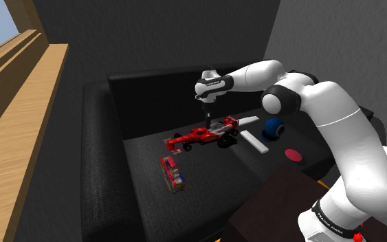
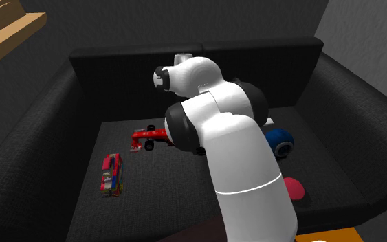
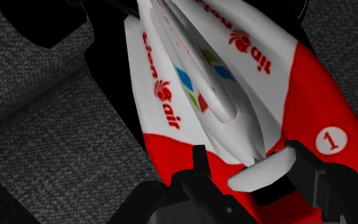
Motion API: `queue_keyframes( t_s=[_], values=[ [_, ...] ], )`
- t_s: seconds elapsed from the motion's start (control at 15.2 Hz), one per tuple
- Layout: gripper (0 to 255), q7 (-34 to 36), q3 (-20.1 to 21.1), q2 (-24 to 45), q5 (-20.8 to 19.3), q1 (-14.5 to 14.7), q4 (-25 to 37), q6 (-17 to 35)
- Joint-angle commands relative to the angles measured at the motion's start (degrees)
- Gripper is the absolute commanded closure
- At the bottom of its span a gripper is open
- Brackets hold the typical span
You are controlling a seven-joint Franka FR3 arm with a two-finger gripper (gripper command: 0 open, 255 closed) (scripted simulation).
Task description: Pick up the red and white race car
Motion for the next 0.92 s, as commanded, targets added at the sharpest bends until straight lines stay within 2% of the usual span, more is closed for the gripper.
queue_keyframes(
  t_s=[0.0,0.86],
  values=[
    [255,0.02,-0.10,-0.74,-0.10,0.01,0.01,-0.65],
    [255,0.66,-0.67,-5.45,-0.90,0.13,2.01,-7.30]
  ],
)
